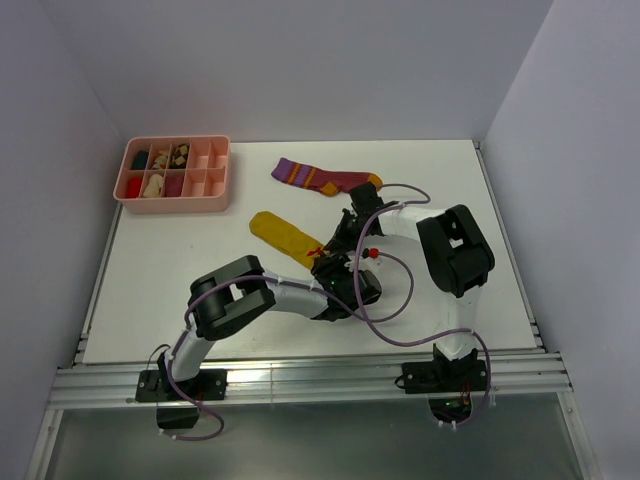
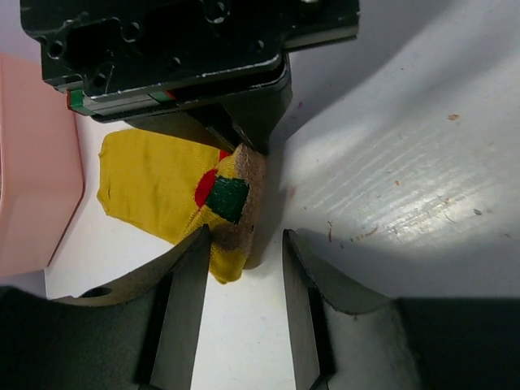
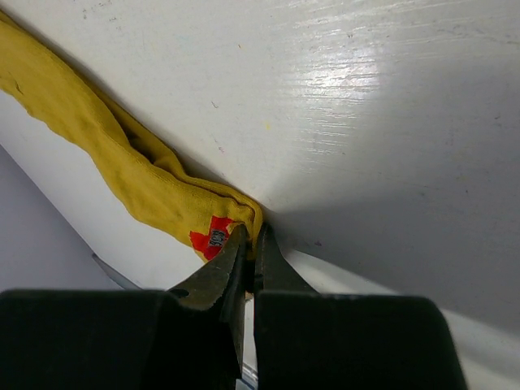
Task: Roll the socks
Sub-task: Roll the sock at the center of the board.
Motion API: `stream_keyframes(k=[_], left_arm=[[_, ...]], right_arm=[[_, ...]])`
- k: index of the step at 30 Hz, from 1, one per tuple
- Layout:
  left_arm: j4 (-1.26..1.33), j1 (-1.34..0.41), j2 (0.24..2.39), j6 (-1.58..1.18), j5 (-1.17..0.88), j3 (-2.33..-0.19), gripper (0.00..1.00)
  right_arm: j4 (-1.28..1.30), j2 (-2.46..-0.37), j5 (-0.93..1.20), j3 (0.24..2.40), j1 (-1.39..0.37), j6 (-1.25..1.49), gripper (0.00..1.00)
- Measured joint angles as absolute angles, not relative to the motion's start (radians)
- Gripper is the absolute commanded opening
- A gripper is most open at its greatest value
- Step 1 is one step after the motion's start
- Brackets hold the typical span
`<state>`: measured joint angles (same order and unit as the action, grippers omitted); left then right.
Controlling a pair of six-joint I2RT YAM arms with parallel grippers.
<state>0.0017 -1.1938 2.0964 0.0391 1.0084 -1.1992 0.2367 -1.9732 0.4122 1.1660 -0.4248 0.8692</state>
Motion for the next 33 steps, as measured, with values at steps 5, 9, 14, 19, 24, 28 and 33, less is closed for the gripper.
stream_keyframes(k=[5,9,14,19,24,28,33], left_arm=[[0.017,-1.187,2.106,0.052,1.021,-1.201,0.46],[0.017,-1.183,2.106,0.051,1.023,-1.201,0.46],[0.017,-1.181,2.107,0.05,1.035,-1.201,0.47],[0.039,-1.181,2.107,0.065,1.044,-1.195,0.47],[0.067,-1.181,2.107,0.085,1.046,-1.192,0.46],[0.071,-1.181,2.107,0.091,1.048,-1.192,0.46],[0.078,-1.181,2.107,0.097,1.069,-1.188,0.46]], right_arm=[[0.237,-1.974,0.414,1.166,-0.425,0.869,0.0],[0.236,-1.976,0.418,1.166,-0.425,0.869,0.0],[0.232,-1.982,0.434,1.168,-0.424,0.869,0.0],[0.233,-1.987,0.443,1.173,-0.424,0.869,0.0],[0.234,-1.988,0.446,1.174,-0.424,0.868,0.0],[0.237,-1.991,0.45,1.178,-0.424,0.867,0.0],[0.237,-1.995,0.459,1.179,-0.424,0.865,0.0]])
